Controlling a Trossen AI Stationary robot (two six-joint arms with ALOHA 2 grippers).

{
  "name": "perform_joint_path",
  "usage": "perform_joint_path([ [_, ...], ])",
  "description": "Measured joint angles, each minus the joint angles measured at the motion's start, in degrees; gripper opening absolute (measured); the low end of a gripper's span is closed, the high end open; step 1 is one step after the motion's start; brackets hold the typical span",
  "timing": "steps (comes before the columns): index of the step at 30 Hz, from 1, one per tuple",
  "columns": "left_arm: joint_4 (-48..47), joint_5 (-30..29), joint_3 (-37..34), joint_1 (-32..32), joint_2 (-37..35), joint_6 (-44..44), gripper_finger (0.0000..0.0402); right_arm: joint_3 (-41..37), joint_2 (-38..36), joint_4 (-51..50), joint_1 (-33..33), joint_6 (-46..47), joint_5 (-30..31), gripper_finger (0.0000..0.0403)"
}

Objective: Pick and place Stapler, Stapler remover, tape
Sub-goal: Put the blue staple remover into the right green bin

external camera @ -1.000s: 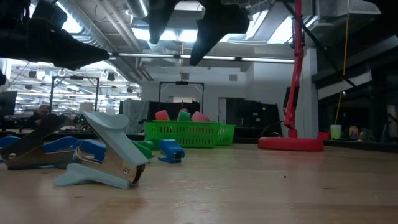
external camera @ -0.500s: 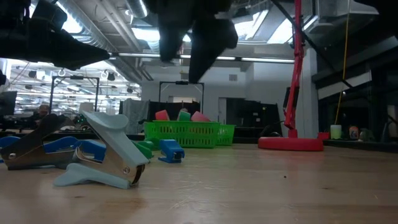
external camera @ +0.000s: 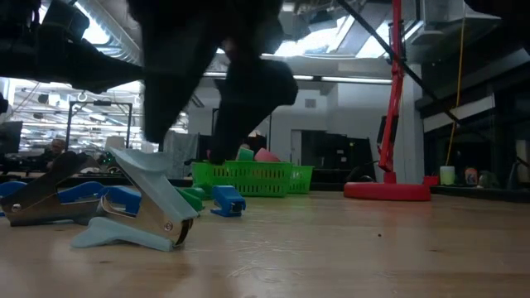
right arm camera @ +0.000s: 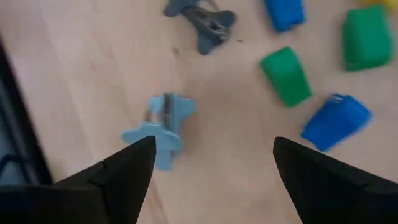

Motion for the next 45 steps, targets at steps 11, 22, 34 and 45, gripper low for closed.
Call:
perform_joint_path([
  [11, 0.07, 0.0, 0.01, 0.0, -0.01, 0.01, 0.0128, 0.03, 0.61, -3.75, 1.07, -1.13, -1.45, 0.033],
  [22, 0.0, 0.0, 0.0, -0.01, -0.01, -0.01, 0.0128, 0.02, 0.33, -1.89, 1.06, -4.3, -4.41, 0.033],
  [34, 0.05, 0.0, 0.0, 0.01, -0.02, 0.01, 0.0127, 0.02, 0.57, 1.8, 0.81, -3.01, -9.44, 0.033],
  [45, 0.12, 0.0, 0.0, 0.0, -0.01, 0.01, 0.0128, 0.02, 0.67, 2.0, -0.46, -8.99, -8.92, 0.033],
])
